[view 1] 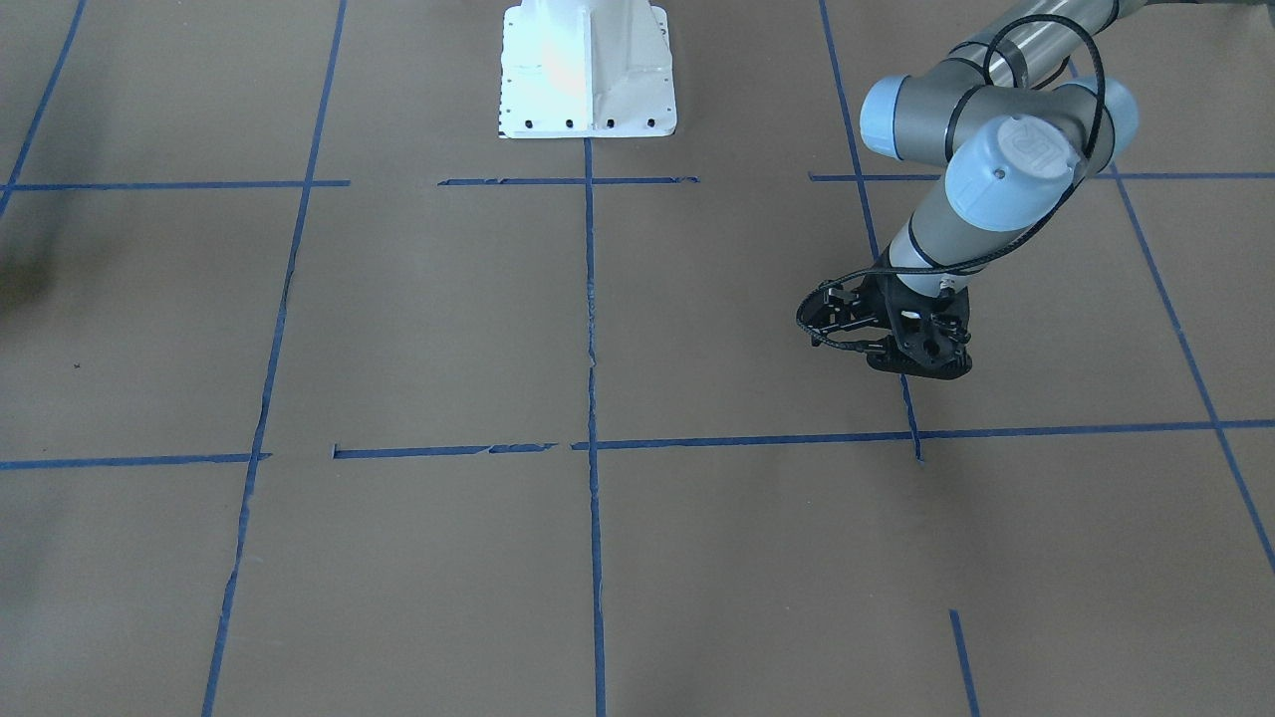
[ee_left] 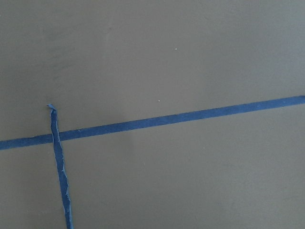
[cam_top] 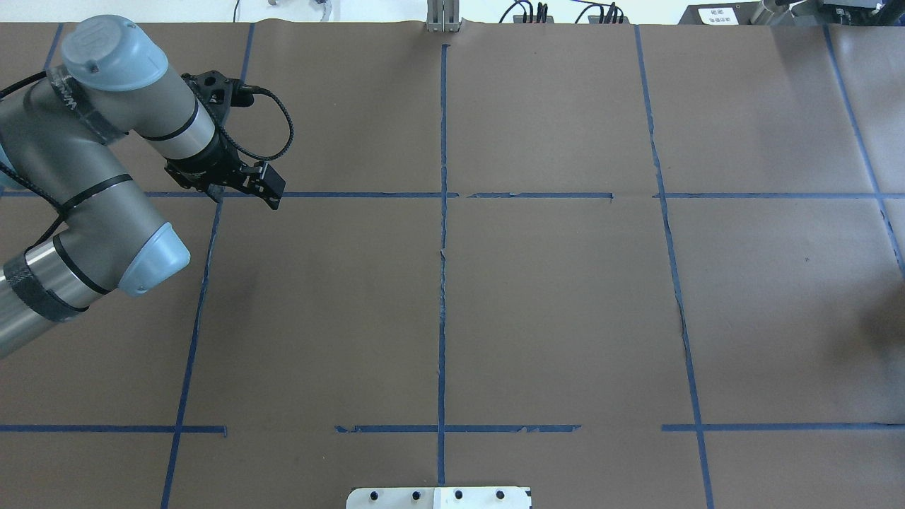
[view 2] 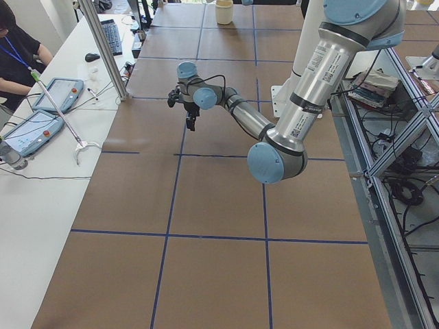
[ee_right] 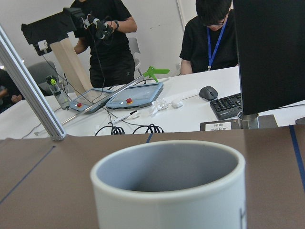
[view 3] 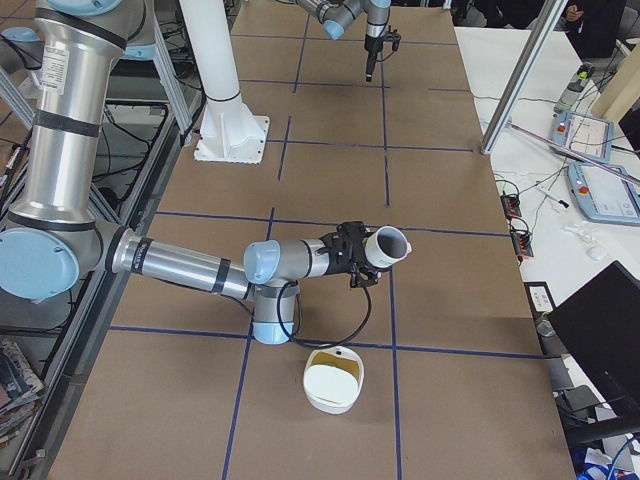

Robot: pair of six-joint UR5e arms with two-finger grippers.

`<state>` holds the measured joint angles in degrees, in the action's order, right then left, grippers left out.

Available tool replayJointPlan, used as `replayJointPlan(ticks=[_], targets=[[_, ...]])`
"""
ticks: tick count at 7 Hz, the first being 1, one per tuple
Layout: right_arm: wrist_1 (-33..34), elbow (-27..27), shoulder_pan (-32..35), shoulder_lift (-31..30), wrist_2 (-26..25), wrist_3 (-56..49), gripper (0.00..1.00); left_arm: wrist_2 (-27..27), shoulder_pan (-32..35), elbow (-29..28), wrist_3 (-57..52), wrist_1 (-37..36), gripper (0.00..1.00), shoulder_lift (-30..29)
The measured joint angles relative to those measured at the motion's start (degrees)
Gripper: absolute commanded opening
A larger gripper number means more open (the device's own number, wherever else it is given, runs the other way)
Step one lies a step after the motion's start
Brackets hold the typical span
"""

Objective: Left arm hands cup to right arm to dump lemon

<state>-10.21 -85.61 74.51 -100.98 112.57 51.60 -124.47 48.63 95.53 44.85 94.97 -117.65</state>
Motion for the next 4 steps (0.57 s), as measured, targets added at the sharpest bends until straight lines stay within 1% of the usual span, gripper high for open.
replayJointPlan(ticks=[1, 3, 4], targets=[[4.05, 0.08, -1.75, 2.37, 0.01, -7.3, 0.2, -0.04, -0.01, 0.42, -0.02, 0.03, 1.0, 0.05], [11.9, 0.07, -5.36, 8.42, -0.29, -19.56, 0.22, -0.03, -0.12, 1.04, -0.03, -0.59, 1.0, -0.04], [15.15, -0.01, -8.95, 11.56, -2.69, -21.97, 0.24, -0.34, -0.16, 1.23, -0.01, -2.47, 1.0, -0.74]])
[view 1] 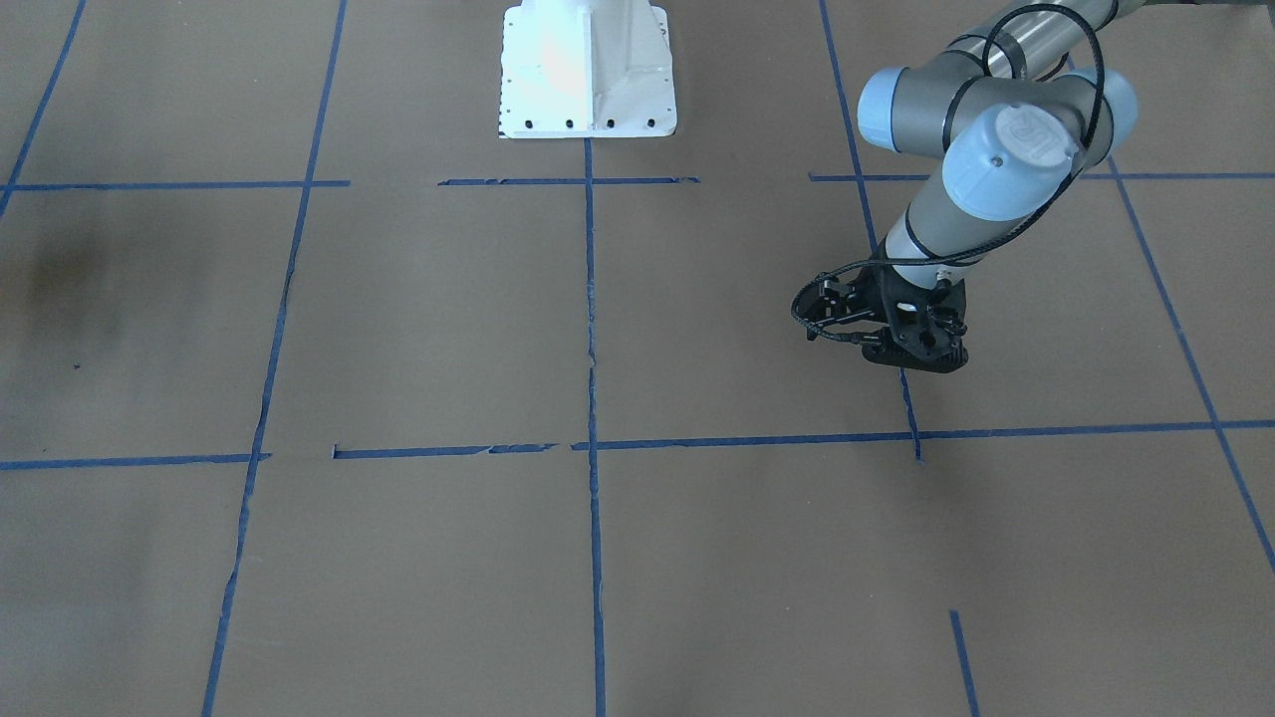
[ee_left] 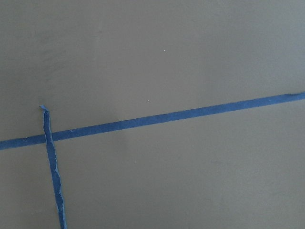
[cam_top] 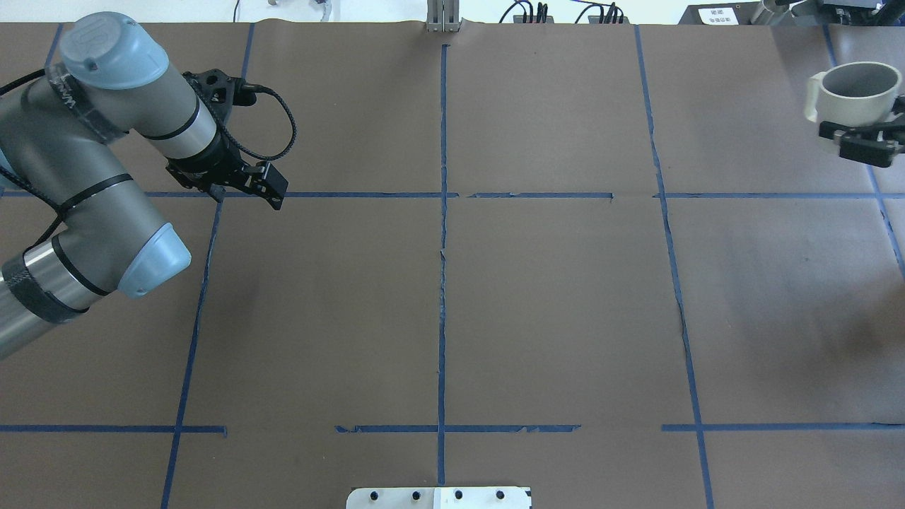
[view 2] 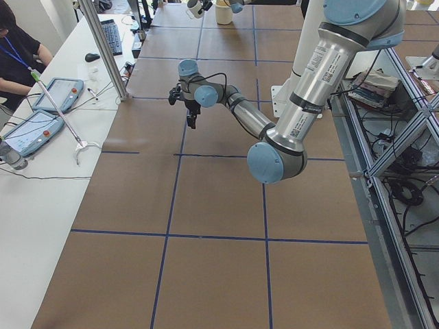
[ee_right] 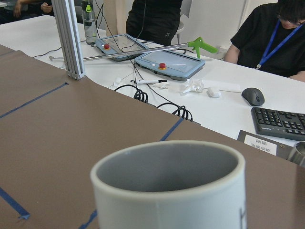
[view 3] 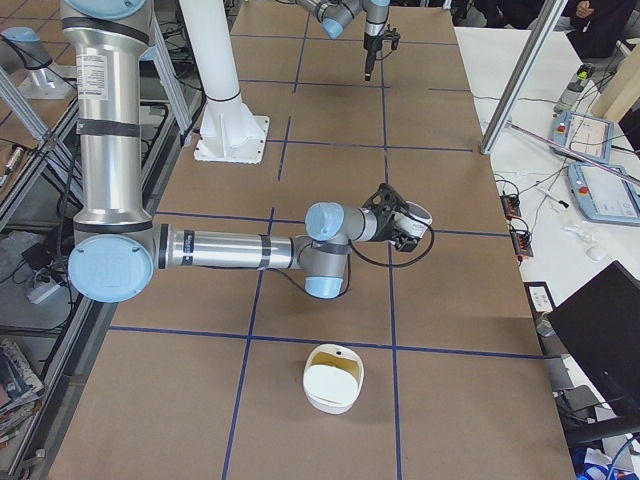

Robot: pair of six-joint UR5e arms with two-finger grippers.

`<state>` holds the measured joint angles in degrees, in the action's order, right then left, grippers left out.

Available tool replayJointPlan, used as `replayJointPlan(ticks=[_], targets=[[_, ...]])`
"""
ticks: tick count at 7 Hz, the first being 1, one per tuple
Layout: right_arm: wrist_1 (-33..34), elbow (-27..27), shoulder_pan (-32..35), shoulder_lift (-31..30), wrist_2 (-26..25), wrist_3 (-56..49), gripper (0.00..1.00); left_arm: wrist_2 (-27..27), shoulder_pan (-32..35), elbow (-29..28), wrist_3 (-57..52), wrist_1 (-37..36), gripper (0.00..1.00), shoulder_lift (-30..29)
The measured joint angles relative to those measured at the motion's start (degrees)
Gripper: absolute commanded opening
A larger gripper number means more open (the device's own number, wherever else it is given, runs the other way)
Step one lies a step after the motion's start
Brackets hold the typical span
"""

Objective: Left arm hands cup to right arm to dump lemon

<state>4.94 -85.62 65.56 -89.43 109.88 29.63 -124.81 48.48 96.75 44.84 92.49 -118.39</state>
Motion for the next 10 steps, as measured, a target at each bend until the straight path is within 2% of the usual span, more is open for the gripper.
replayJointPlan(ticks=[2, 4, 7, 10], targets=[[5.69, -0.58, -8.01, 6.3, -9.04, -0.7, 0.27, -1.22, 0.06, 0.37, 0.06, -4.52, 1.0, -1.85], [14.59, -2.73, -15.09, 13.13, -17.11, 0.13, 0.35, -3.78, 0.67, 0.49, 0.7, -5.72, 1.0, -2.75], [25.87, -2.96, -30.86, 24.34, -39.59, 1.82, 0.37, -7.74, 1.32, 0.34, 8.77, -5.81, 1.0, -6.07], [28.04, -0.27, -39.88, 30.19, -50.28, 5.19, 0.4, -10.34, 1.86, -0.06, 17.4, -5.73, 1.0, -10.76]])
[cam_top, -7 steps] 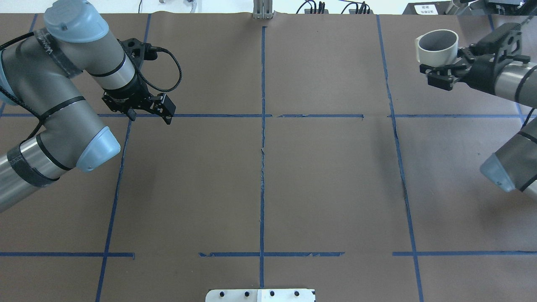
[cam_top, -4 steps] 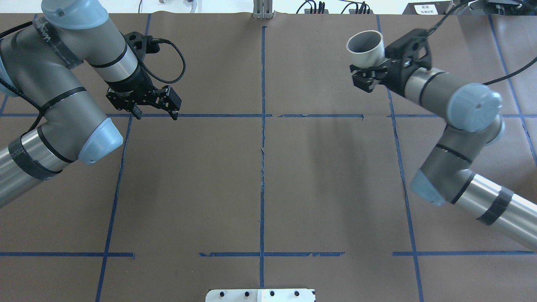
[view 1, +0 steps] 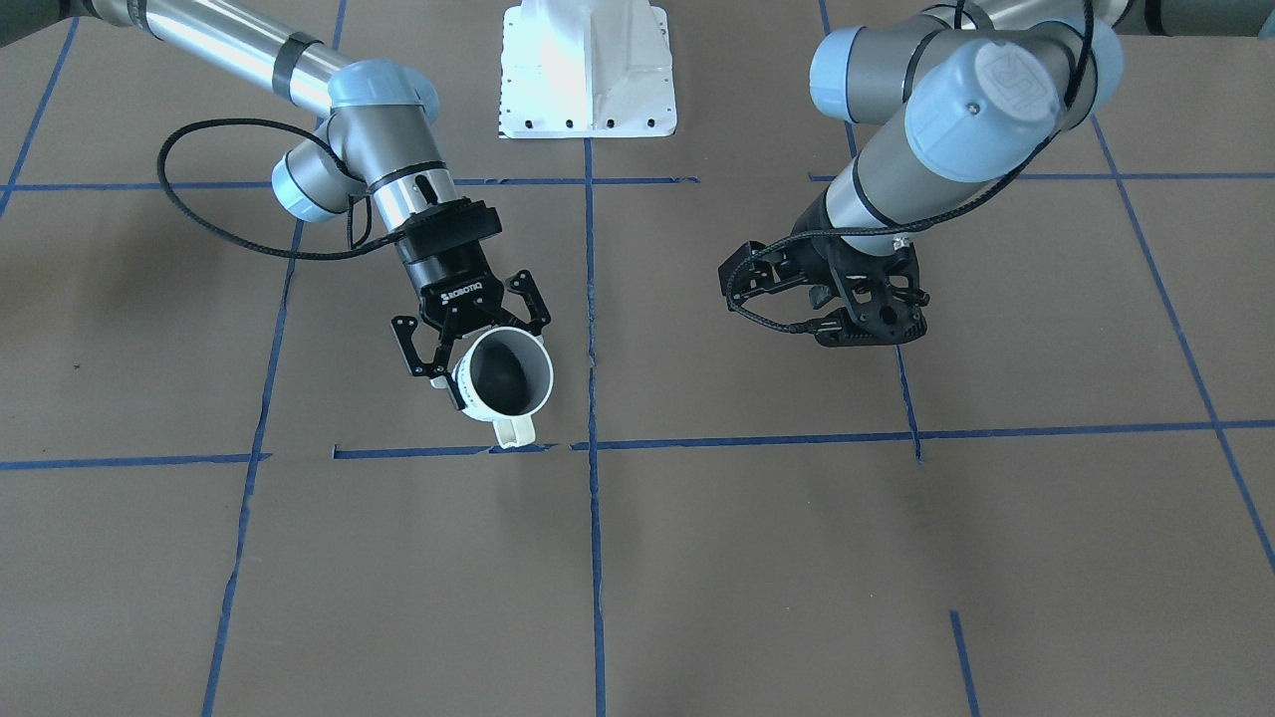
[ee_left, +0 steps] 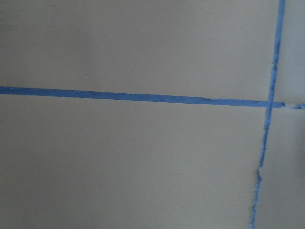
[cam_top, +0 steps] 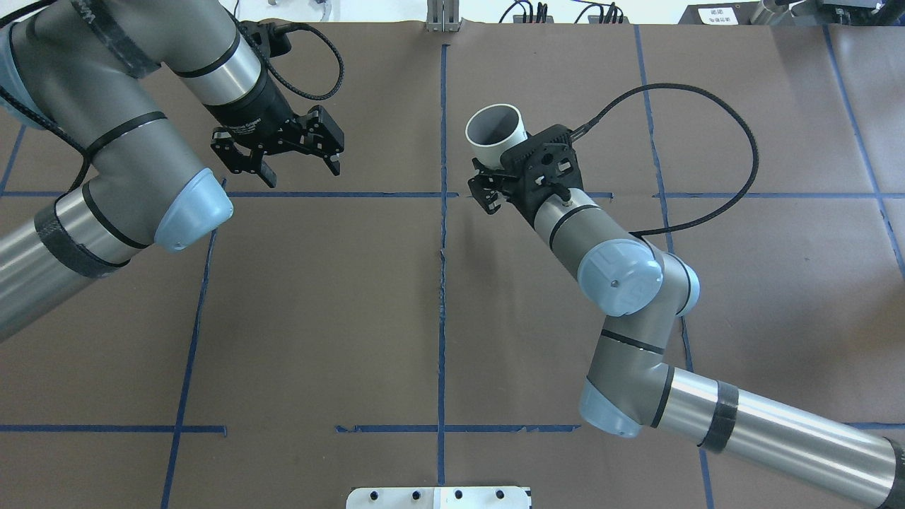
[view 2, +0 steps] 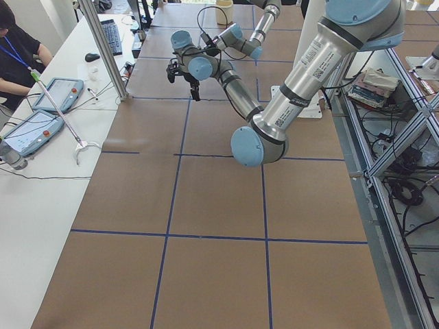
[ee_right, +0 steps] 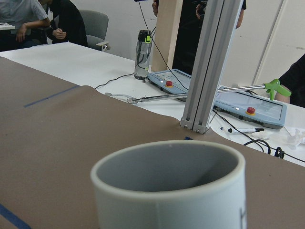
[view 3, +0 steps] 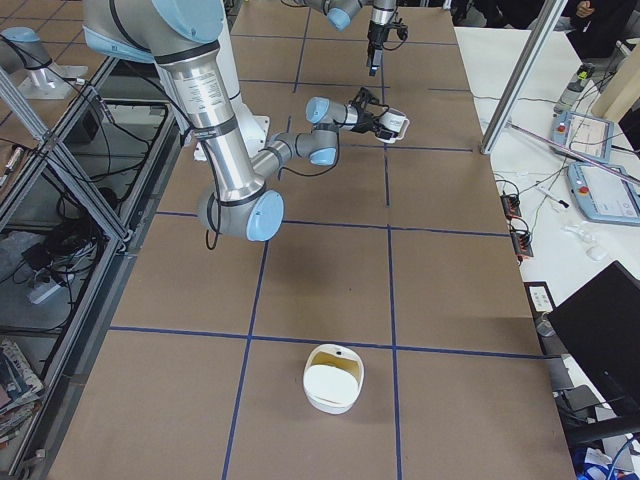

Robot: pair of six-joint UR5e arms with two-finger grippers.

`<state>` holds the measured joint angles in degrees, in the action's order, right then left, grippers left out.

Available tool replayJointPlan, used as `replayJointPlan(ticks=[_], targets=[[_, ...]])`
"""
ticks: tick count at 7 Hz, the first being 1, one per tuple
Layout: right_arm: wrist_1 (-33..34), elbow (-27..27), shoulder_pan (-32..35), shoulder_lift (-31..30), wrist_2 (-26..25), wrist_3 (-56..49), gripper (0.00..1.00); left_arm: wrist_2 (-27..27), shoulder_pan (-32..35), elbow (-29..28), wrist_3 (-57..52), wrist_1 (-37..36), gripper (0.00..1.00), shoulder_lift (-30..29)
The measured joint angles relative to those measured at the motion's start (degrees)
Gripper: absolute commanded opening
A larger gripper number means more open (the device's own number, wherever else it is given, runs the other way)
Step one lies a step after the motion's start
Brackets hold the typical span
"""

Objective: Left arm hands cup to right arm to dump lemon

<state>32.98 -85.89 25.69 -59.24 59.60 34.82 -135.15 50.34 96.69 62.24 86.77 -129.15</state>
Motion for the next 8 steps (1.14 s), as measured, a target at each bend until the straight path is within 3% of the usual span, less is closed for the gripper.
replayJointPlan(ticks=[3, 4, 6, 8], targets=[[0.09, 5.95, -3.76, 6.48, -6.01, 0.41, 0.4, -0.3, -0.08, -1.43, 7.77, 0.13, 0.76, -4.58], [0.67, 6.35, -4.36, 7.6, -6.56, 0.89, 0.4, -0.33, -0.22, -2.74, 10.5, 0.23, 0.75, -6.22], [3.52, 6.5, -5.35, 9.92, -7.7, 2.23, 0.41, -0.3, -0.81, -4.65, 13.22, 0.7, 0.63, -7.76], [4.22, 6.48, -6.44, 10.56, -9.05, 2.55, 0.41, -0.31, -1.43, -5.83, 13.54, 0.92, 0.62, -8.32]])
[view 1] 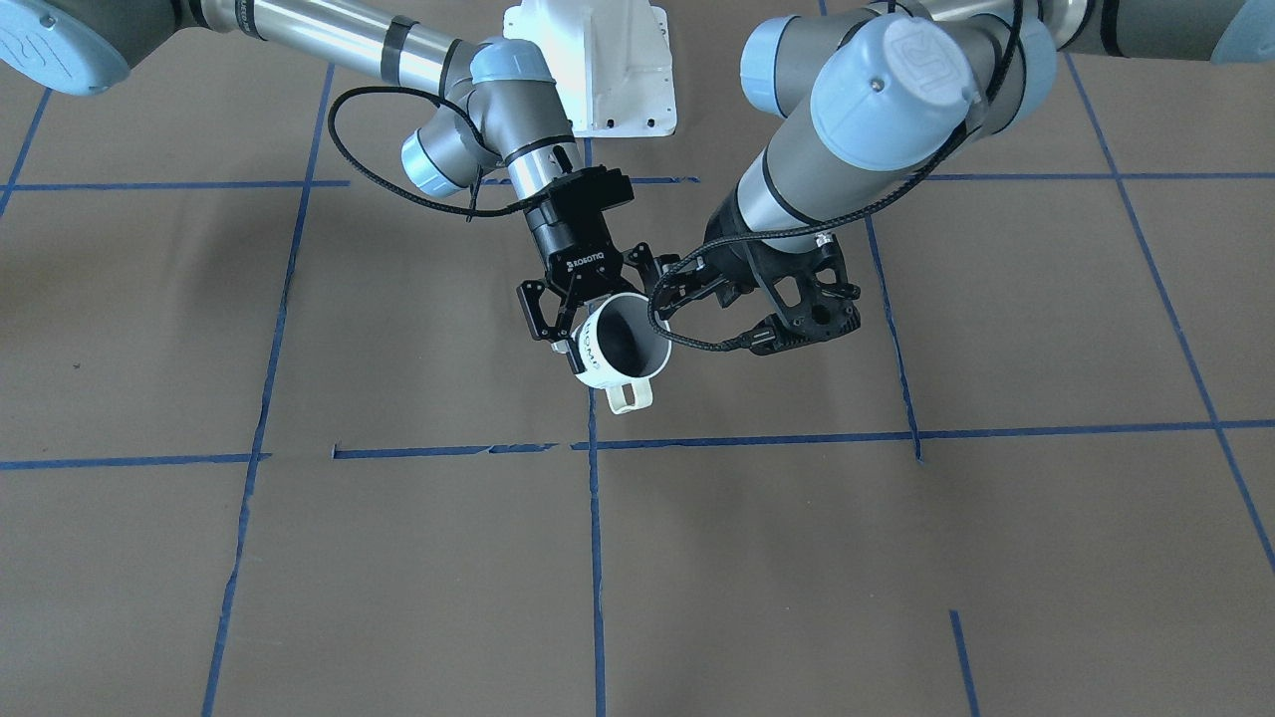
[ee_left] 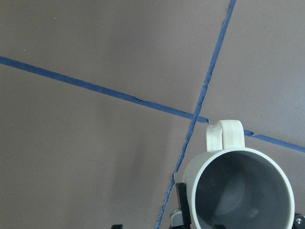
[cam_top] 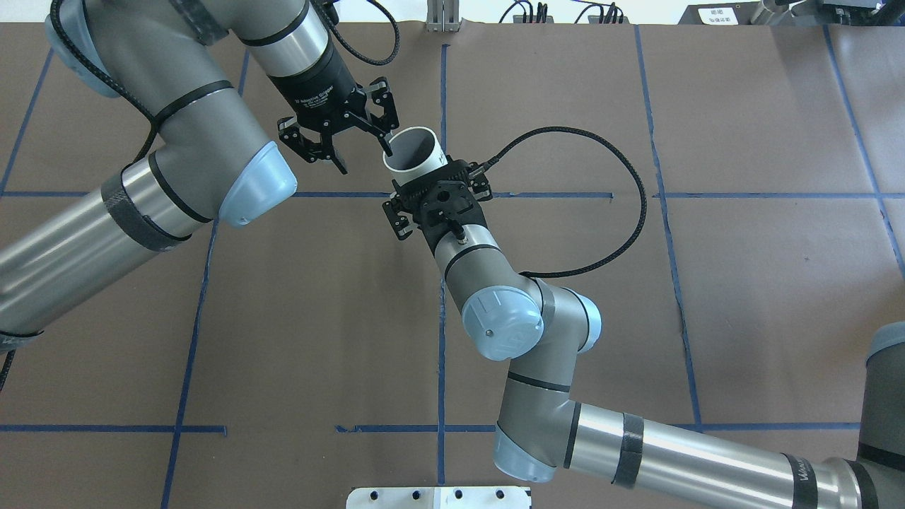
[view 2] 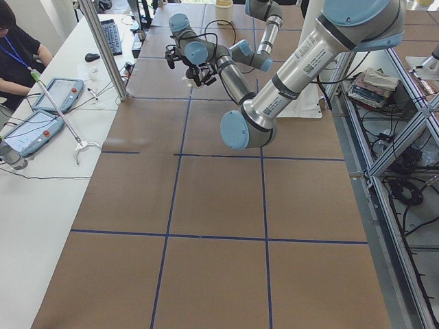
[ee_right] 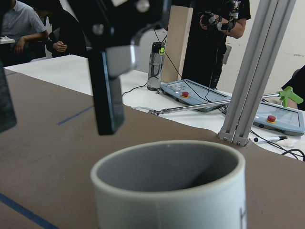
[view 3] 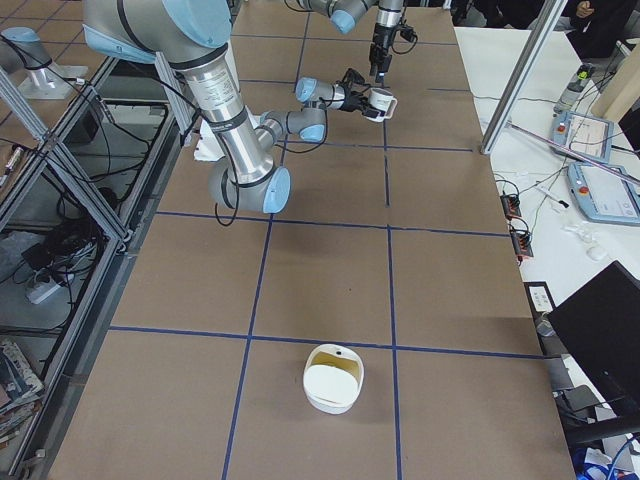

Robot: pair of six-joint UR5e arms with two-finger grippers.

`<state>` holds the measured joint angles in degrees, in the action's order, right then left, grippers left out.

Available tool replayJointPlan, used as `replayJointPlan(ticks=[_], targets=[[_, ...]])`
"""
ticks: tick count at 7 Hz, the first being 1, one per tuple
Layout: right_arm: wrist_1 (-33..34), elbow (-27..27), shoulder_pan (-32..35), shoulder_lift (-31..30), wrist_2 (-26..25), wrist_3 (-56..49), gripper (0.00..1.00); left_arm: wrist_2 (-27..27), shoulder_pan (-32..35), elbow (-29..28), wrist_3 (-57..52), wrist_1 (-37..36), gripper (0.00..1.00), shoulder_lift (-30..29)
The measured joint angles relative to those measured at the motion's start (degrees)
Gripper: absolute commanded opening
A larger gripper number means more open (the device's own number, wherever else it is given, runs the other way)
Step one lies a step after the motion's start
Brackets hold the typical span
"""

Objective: Left arm hands cup to right arm to dump lemon

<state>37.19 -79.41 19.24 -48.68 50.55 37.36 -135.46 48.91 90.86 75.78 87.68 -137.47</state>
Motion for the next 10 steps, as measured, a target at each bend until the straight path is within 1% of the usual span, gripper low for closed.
replayJointPlan(ticks=[3, 5, 6, 7, 8, 10], targets=[[-0.1, -0.1, -1.21, 0.07, -0.34, 0.06, 0.43, -0.05, -0.12, -1.21, -0.01, 0.03, 0.59, -0.51], [-0.33, -0.34, -1.45, 0.13, -0.93, 0.08, 0.44, -0.07, -0.2, -1.64, 0.0, 0.03, 0.51, -0.58], [-0.41, -0.42, -1.57, 0.15, -1.6, 0.08, 0.44, -0.05, -0.38, -1.78, 0.07, 0.03, 0.49, -0.59], [-0.44, -0.51, -1.66, 0.19, -2.04, 0.08, 0.44, -0.01, -0.7, -1.86, 0.12, 0.03, 0.42, -0.6], [-0.45, -0.54, -1.7, 0.27, -2.21, 0.08, 0.44, 0.01, -1.08, -1.88, 0.13, 0.05, 0.39, -0.59], [-0.4, -0.56, -1.78, 0.52, -2.29, 0.03, 0.45, 0.02, -1.81, -1.91, 0.14, 0.11, 0.38, -0.58]])
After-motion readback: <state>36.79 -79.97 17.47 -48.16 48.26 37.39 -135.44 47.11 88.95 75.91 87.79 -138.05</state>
